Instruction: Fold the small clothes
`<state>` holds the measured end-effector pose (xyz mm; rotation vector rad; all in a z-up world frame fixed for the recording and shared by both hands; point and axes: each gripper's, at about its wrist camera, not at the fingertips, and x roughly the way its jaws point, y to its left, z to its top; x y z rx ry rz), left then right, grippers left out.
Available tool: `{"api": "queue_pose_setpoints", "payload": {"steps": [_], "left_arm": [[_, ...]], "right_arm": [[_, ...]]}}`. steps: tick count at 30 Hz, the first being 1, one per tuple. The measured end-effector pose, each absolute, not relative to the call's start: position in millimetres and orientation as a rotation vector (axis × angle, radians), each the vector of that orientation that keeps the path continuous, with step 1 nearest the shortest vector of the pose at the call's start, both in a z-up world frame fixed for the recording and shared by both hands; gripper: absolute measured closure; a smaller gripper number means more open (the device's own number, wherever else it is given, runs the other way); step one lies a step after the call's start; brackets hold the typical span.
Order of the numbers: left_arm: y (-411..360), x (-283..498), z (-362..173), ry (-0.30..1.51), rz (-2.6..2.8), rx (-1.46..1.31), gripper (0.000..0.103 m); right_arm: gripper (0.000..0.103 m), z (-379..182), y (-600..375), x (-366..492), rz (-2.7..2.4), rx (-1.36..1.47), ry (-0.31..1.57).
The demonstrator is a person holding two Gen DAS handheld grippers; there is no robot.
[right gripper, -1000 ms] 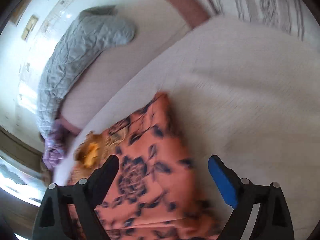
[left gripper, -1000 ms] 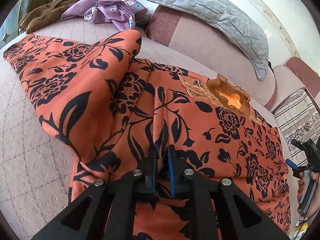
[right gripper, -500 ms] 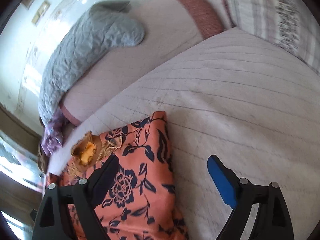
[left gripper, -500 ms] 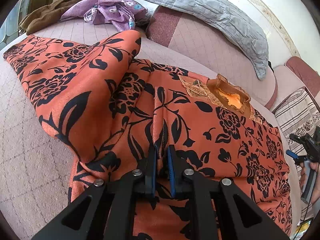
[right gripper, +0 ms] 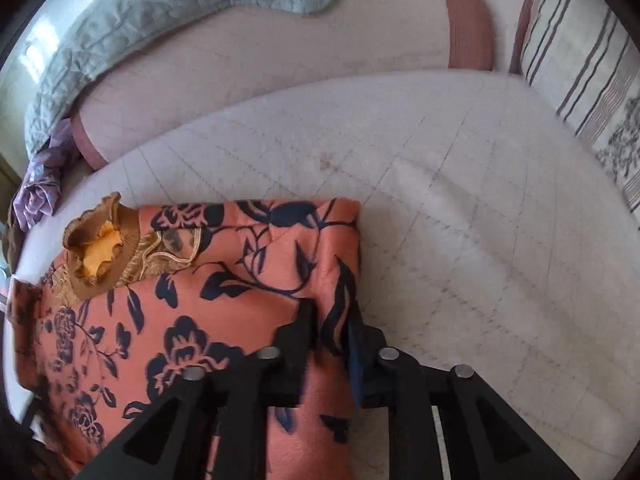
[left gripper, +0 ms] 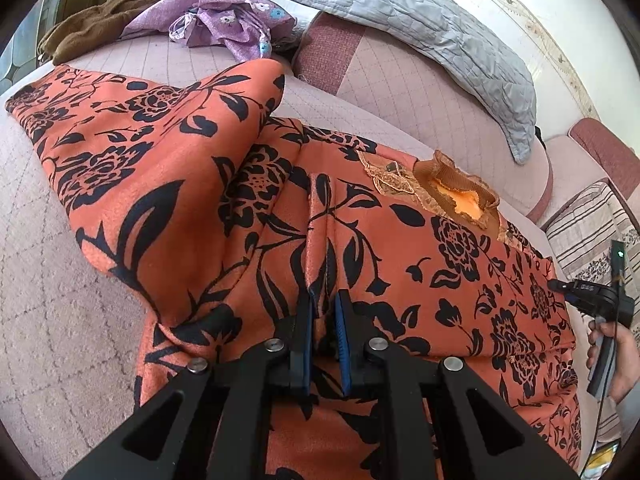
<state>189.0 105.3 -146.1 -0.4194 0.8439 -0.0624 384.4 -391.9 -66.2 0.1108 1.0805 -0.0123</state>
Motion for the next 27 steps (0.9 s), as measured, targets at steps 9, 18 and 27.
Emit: {"api": "queue_pose_setpoints", "payload": {"steps": [9, 18, 27], "left_arm": [[105.3, 188.7, -145.7, 0.842, -0.064, -0.429, 0.090], [106.1, 187.8, -145.6, 0.840, -0.067, -0.441, 0.090], [106.4, 186.5, -147.4, 0.836, -0.068, -0.451, 0.090]], "right_arm": [[0.028, -30.4, -368.0, 314.2, 0.323, 0.371, 1.028], [0.026, -48.4, -384.0, 294.3, 0.288, 0.471, 1.033], [0.029, -41.0, -388.7, 355.7, 0.240, 0.479, 1.010]]}}
